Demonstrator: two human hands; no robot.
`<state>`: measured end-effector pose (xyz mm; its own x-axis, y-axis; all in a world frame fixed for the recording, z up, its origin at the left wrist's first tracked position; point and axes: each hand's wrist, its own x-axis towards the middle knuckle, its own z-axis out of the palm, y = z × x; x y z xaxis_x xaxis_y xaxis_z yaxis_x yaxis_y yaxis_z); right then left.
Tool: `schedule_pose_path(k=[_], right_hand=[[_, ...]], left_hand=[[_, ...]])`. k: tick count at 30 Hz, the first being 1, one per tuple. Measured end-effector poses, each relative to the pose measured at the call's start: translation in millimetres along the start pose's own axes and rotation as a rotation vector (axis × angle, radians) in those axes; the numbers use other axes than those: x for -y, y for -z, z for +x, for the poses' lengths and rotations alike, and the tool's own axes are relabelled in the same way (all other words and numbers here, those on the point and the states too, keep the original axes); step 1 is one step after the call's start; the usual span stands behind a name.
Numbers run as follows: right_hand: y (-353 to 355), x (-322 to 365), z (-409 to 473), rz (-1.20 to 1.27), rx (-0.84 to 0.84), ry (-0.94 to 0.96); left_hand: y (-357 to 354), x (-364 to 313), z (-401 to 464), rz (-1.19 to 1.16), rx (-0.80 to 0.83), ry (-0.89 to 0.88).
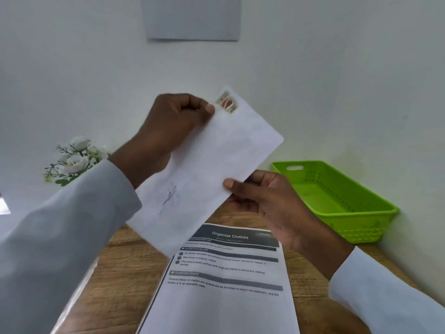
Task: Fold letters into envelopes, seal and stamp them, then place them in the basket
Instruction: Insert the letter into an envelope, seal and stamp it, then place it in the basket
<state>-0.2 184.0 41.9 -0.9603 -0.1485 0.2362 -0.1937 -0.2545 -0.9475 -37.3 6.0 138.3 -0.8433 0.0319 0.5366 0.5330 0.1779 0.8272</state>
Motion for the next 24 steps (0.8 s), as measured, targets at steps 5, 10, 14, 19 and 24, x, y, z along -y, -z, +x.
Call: schedule_pose_path(k=[5,10,14,19,24], right_hand=[[42,54,19,-0.073,-0.292,0.220],[103,89,34,-0.212,-0.518,0.256],[138,95,48,-0.241,-0.675,0.282],[174,74,68,-0.336,-0.823,0.275],[198,46,87,-0.881,-0.878,0.184]], left_hand=[[-19,3,15,-0.175,0.034,0.023],[-81,29,32,-0.252,0.111,0.114],[-132,46,51,-0.316,0.144,0.169],[-181,71,65,-0.281,0.109,0.238],[-203,109,73,-0.113,0.072,0.305]])
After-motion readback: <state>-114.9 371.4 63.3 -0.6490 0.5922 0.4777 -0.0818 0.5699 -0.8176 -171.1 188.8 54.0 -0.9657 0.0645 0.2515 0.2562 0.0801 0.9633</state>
